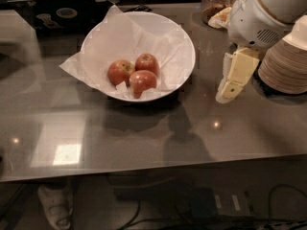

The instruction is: Pick apple from white bowl

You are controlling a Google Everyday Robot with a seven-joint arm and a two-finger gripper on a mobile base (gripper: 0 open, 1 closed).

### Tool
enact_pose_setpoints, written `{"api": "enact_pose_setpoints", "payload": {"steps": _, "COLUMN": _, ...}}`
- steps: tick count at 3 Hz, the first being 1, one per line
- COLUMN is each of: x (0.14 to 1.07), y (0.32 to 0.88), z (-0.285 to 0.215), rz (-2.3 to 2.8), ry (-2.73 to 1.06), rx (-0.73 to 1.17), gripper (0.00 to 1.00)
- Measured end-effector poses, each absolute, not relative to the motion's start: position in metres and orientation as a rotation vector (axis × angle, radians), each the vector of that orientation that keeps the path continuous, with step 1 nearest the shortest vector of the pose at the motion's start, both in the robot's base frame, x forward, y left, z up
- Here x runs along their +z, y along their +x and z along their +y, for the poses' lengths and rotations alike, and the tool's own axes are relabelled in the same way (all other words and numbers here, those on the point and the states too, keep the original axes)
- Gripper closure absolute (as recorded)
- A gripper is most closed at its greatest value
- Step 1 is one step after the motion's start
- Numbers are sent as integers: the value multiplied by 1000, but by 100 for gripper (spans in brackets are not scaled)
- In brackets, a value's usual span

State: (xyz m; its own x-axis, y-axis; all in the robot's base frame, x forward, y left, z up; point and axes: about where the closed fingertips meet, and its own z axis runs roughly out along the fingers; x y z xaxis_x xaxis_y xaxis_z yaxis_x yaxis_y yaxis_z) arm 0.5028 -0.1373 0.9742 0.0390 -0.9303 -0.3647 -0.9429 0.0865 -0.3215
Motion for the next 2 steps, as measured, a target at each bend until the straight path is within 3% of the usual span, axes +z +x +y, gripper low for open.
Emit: {"api": "enact_pose_setpoints", "payload": {"steps": 2, "x": 975, "y": 523, "z": -118, "rz": 1799, "ry": -1869, "rx": 43, "gripper": 0}}
